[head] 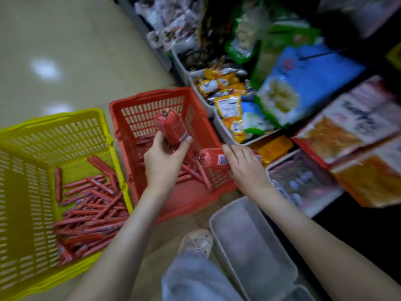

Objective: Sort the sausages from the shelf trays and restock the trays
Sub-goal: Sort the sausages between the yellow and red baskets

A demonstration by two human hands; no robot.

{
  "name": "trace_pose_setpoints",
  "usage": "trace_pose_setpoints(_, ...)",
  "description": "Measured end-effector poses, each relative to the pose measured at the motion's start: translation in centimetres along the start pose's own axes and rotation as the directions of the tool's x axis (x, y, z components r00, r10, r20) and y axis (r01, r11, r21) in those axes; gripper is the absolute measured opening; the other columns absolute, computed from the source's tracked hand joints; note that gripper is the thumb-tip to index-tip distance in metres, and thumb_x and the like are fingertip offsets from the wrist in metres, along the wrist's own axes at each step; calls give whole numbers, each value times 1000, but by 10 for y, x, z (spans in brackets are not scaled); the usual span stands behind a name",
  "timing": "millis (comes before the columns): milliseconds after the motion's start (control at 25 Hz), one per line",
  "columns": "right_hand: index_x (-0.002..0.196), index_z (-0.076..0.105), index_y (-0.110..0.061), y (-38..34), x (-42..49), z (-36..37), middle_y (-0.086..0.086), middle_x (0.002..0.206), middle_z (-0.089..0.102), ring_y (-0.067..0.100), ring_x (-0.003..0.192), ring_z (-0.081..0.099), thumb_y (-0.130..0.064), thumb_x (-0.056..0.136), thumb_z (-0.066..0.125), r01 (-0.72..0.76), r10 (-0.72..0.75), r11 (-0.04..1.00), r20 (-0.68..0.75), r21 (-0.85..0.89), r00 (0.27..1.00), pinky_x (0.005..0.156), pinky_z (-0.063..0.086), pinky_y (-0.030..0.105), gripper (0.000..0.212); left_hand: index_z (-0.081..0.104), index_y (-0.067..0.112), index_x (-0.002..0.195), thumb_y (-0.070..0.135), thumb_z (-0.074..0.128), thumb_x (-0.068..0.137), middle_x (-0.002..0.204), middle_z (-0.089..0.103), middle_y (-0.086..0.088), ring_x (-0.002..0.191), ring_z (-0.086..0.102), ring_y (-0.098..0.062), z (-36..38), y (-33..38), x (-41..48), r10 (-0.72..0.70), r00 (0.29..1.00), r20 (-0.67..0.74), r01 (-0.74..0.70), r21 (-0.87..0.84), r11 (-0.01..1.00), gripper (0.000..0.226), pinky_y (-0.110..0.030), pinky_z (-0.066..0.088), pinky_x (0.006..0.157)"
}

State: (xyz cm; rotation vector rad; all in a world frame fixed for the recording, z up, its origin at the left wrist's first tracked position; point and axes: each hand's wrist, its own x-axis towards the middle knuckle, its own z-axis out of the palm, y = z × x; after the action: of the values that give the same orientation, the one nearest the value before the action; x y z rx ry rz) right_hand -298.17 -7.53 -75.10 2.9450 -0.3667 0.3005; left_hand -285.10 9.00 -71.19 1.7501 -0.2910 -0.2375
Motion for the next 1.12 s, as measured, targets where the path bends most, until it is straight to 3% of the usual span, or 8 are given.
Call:
trace_pose_setpoints(120, 128, 44, -2, 25, -85, -87, 19, 112, 57, 38, 101, 56, -11, 73, 58, -329, 341, 925, -34, 191, 939, 85, 51, 43, 58, 68, 22, 98, 48, 70, 72, 86, 73, 8, 85, 68, -8, 31, 80, -55, 100, 980, 173, -104, 15, 994, 37, -37, 53, 81)
trace_pose_setpoints(200, 133, 42, -3, 29, -152, -133, 18, 122, 51, 35, 115, 47, -11, 77, 66, -577, 613, 731, 22, 365, 790, 95, 41, 38, 61, 69, 25, 99, 49, 70, 73, 89, 73, 6, 91, 67, -14, 55, 128, -100, 140, 938, 319, -160, 38, 986, 36, -33, 51, 81)
trace_pose_setpoints(320, 128, 43, -7, 22, -260, -181, 13, 121, 50, 26, 111, 49, -14, 77, 69, -795, 871, 369, 119, 482, 477, 82, 35, 24, 58, 71, 26, 99, 51, 71, 72, 92, 73, 1, 93, 66, -18, 102, 183, -176, 161, 830, 534, -225, 56, 973, 37, -29, 48, 76)
trace_pose_setpoints(480, 121, 45, -5, -4, -385, -180, 12, 113, 51, 27, 101, 53, -13, 74, 72, -884, 951, -5, 276, 467, 140, 76, 33, 23, 55, 71, 21, 101, 52, 69, 75, 97, 72, -6, 96, 65, -22, 168, 194, -286, 137, 612, 779, -383, 141, 913, 40, -25, 40, 66)
trace_pose_setpoints(640, 101, 46, -10, -46, -478, -134, 6, 92, 55, 27, 86, 59, -13, 75, 73, -801, 868, -400, 465, 445, -175, 64, 35, 24, 38, 68, 14, 103, 51, 66, 78, 102, 70, -11, 100, 64, -29, 200, 91, -385, -94, 415, 905, -553, 333, 764, 45, -27, 41, 70)
trace_pose_setpoints(880, 95, 48, -18, -108, -528, -26, -2, 79, 59, 21, 77, 63, -11, 67, 75, -704, 716, -607, 637, 367, -285, 64, 43, 26, 39, 67, 13, 102, 57, 60, 80, 93, 70, -10, 91, 67, -29, 163, -98, -432, -467, 365, 805, -632, 583, 511, 49, -33, 52, 77)
trace_pose_setpoints(1000, 90, 44, -14, -120, -528, 10, -9, 71, 50, 11, 65, 54, -1, 72, 72, -662, 701, -644, 641, 383, -312, 58, 39, 17, 36, 59, 12, 108, 55, 58, 83, 102, 68, -11, 95, 65, -29, 162, -149, -432, -523, 359, 774, -707, 590, 389, 50, -33, 48, 78)
trace_pose_setpoints(1120, 101, 52, -12, -129, -524, 54, -4, 85, 58, 18, 80, 60, -20, 88, 56, -661, 684, -668, 633, 343, -362, 64, 40, 15, 16, 50, 10, 117, 50, 49, 92, 110, 64, -10, 101, 63, -27, 167, -179, -432, -516, 368, 774, -786, 555, 273, 47, -32, 46, 79)
